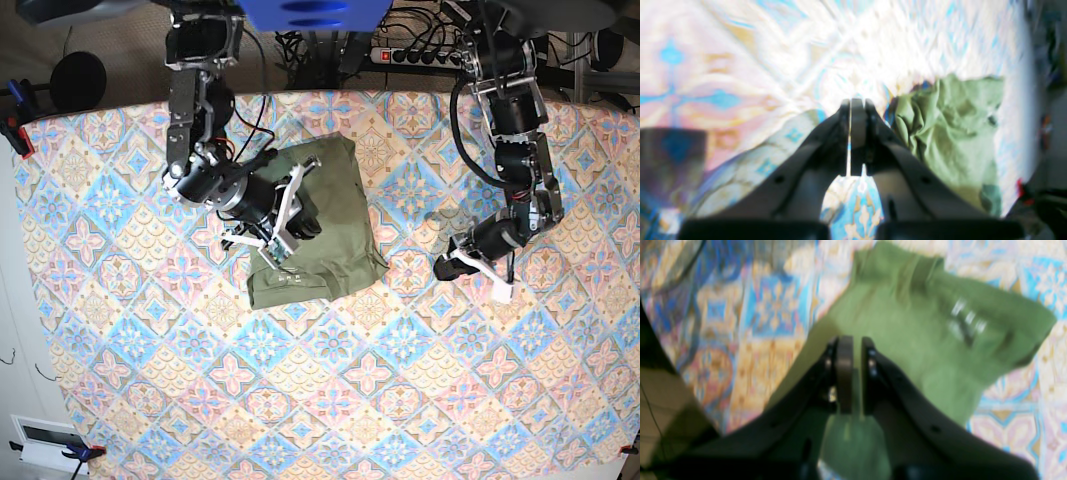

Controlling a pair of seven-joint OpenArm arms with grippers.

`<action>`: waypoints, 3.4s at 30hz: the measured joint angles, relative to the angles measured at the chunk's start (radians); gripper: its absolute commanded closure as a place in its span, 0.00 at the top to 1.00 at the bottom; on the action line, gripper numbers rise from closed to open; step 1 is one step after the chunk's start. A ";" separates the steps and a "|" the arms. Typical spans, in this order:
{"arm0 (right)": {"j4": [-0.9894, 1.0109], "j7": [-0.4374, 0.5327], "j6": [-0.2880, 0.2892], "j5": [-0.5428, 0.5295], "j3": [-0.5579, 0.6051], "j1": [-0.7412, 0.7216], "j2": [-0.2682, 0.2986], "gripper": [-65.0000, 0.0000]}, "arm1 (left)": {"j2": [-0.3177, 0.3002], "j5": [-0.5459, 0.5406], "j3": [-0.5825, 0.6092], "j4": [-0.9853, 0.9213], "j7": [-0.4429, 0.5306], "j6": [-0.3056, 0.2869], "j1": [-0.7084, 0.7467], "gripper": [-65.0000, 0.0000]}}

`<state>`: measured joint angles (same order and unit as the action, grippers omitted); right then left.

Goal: Layout the t-shirt on the table in an organized manner, then fold the t-shirt properly
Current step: 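Release with the left gripper and press the bundle with the right gripper, then slide the folded bundle with the right gripper toward the table edge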

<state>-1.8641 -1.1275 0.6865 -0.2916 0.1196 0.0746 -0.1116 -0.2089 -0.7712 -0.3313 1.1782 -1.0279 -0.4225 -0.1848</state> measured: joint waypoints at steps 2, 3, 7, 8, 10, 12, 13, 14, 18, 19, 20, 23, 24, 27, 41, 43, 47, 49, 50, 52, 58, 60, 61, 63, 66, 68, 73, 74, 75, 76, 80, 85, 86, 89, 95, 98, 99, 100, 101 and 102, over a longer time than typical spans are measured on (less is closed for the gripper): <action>0.058 -0.002 0.003 -0.003 0.002 0.009 -0.032 0.06 | -0.008 -0.023 -0.017 0.000 -0.011 -0.003 0.023 0.00; 0.097 -0.003 0.010 -0.009 0.005 0.014 -0.043 0.06 | -0.008 -0.023 -0.023 0.000 -0.012 0.001 0.032 0.00; 0.213 -0.022 0.013 -0.001 0.010 -0.030 -0.041 0.06 | -0.010 -0.031 -0.026 0.038 -0.018 0.003 0.067 0.00; 0.229 -0.021 0.008 0.001 0.009 -0.056 -0.038 0.06 | -0.010 -0.045 -0.025 0.063 -0.017 -0.003 0.077 0.00; 0.263 -0.001 0.005 -0.001 0.002 -0.115 -0.033 0.06 | -0.010 -0.051 -0.023 0.109 -0.014 -0.003 0.095 0.00; 0.309 0.010 0.005 -0.009 0.004 -0.148 -0.036 0.06 | -0.010 -0.045 -0.019 0.148 -0.015 -0.001 0.111 0.00; 0.337 0.016 0.005 -0.006 0.005 -0.156 -0.040 0.06 | -0.010 -0.047 -0.019 0.167 -0.015 -0.002 0.120 0.00; 0.372 0.019 0.006 -0.007 0.007 -0.157 -0.042 0.06 | -0.010 -0.049 -0.019 0.187 -0.015 -0.002 0.131 0.00; 0.533 0.091 0.009 -0.008 0.008 -0.185 -0.039 0.06 | -0.009 -0.052 -0.021 0.243 -0.016 -0.003 0.169 0.00; 0.566 0.109 0.010 -0.015 0.007 -0.198 -0.037 0.06 | -0.008 -0.051 -0.020 0.246 -0.018 -0.003 0.172 0.00; 0.595 0.127 0.010 -0.018 0.007 -0.208 -0.038 0.06 | -0.007 -0.048 -0.019 0.251 -0.018 -0.002 0.179 0.00; 0.658 0.198 0.010 -0.033 0.015 -0.212 -0.040 0.06 | -0.008 -0.050 -0.020 0.289 -0.018 0.000 0.210 0.00; 0.671 0.215 0.010 -0.037 0.030 -0.211 -0.038 0.06 | -0.010 -0.048 -0.020 0.302 -0.019 0.000 0.222 0.00; 0.679 0.218 0.008 -0.031 0.081 -0.215 -0.039 0.06 | -0.007 -0.049 -0.019 0.320 -0.019 -0.001 0.243 0.00; 0.679 0.240 0.021 -0.065 0.109 -0.191 0.004 0.06 | -0.009 -0.048 -0.025 0.321 -0.020 0.000 0.263 0.00; 0.678 0.246 0.030 -0.082 0.109 -0.190 0.028 0.06 | -0.010 -0.050 -0.025 0.321 -0.019 -0.001 0.262 0.00; 0.678 0.264 0.050 -0.108 0.110 -0.190 0.072 0.06 | -0.009 -0.049 -0.025 0.321 -0.019 -0.001 0.262 0.00; 0.678 0.291 0.052 -0.114 0.112 -0.188 0.096 0.06 | -0.010 -0.048 -0.024 0.341 -0.021 0.000 0.263 0.00; 0.678 0.300 0.055 -0.114 0.113 -0.188 0.110 0.06 | -0.009 -0.049 -0.024 0.357 -0.021 0.000 0.264 0.00; 0.678 0.313 0.062 -0.116 0.086 -0.188 0.127 0.06 | -0.010 -0.055 -0.021 0.375 -0.015 -0.002 0.258 0.00; 0.679 0.314 0.061 -0.115 -0.042 -0.192 0.175 0.06 | -0.010 -0.051 -0.024 0.376 -0.019 -0.001 0.261 0.00; 0.679 0.323 0.061 -0.118 -0.056 -0.194 0.204 0.06 | -0.010 -0.051 -0.024 0.376 -0.019 -0.001 0.262 0.00; 0.679 0.329 0.061 -0.119 -0.056 -0.194 0.224 0.06 | -0.009 -0.052 -0.023 0.376 -0.019 -0.001 0.262 0.00; 0.679 0.332 0.062 -0.121 -0.056 -0.201 0.257 0.06 | -0.010 -0.052 -0.022 0.376 -0.019 -0.001 0.262 0.00; 0.680 0.316 0.058 -0.108 -0.056 -0.225 0.297 0.06 | -0.010 -0.051 -0.022 0.376 -0.019 -0.001 0.262 0.00; 0.680 0.315 0.043 -0.099 -0.058 -0.235 0.328 0.06 | -0.010 -0.051 -0.022 0.376 -0.019 -0.001 0.262 0.00; 0.687 0.288 0.030 -0.053 -0.061 -0.283 0.383 0.06 | -0.008 -0.051 -0.022 0.376 -0.019 -0.001 0.262 0.00; 0.689 0.280 0.023 -0.052 -0.061 -0.289 0.389 0.06 | -0.009 -0.052 -0.022 0.376 -0.019 -0.001 0.262 0.00; 0.690 0.277 0.023 -0.048 -0.061 -0.294 0.393 0.06 | -0.010 -0.052 -0.022 0.376 -0.019 -0.001 0.261 0.00; 0.692 0.274 0.023 -0.048 -0.061 -0.299 0.394 0.06 | -0.010 -0.052 -0.022 0.376 -0.019 -0.001 0.262 0.00; 0.691 0.259 0.023 -0.040 -0.061 -0.311 0.394 0.06 | -0.008 -0.052 -0.021 0.376 -0.019 -0.001 0.262 0.00; 0.603 0.218 0.014 -0.007 -0.063 -0.295 0.394 0.06 | -0.008 -0.052 -0.024 0.377 -0.065 -0.002 0.262 0.00; 0.565 0.213 0.014 -0.006 -0.074 -0.290 0.394 0.06 | -0.008 -0.052 -0.024 0.377 -0.065 -0.001 0.262 0.00; 0.441 0.183 0.012 -0.023 -0.118 -0.253 0.394 0.06 | -0.008 -0.050 -0.026 0.385 -0.065 0.000 0.263 0.00; 0.251 0.103 0.009 -0.008 -0.193 -0.104 0.387 0.06 | -0.008 -0.048 -0.023 0.478 -0.073 -0.003 0.284 0.00; 0.134 0.086 0.012 -0.014 -0.235 -0.053 0.381 0.06 | -0.011 -0.050 -0.022 0.551 -0.072 -0.005 0.320 0.00; 0.093 0.089 0.011 -0.020 -0.253 -0.034 0.377 0.06 | -0.010 -0.047 -0.023 0.578 -0.071 -0.002 0.337 0.00; 0.058 0.095 0.012 -0.027 -0.270 -0.012 0.377 0.06 | -0.010 -0.046 -0.023 0.597 -0.073 -0.003 0.351 0.00; 0.026 0.095 0.012 -0.027 -0.281 0.014 0.377 0.06 | -0.010 -0.046 -0.024 0.616 -0.073 -0.003 0.369 0.00; -0.003 0.095 0.012 -0.026 -0.295 0.046 0.377 0.06 | -0.012 -0.045 -0.025 0.639 -0.073 -0.003 0.388 0.00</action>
<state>-1.8668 -1.0321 0.6987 -0.3180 -0.1753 0.1204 0.2657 -0.2207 -0.8165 -0.3561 1.8168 -1.1007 -0.4252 0.2035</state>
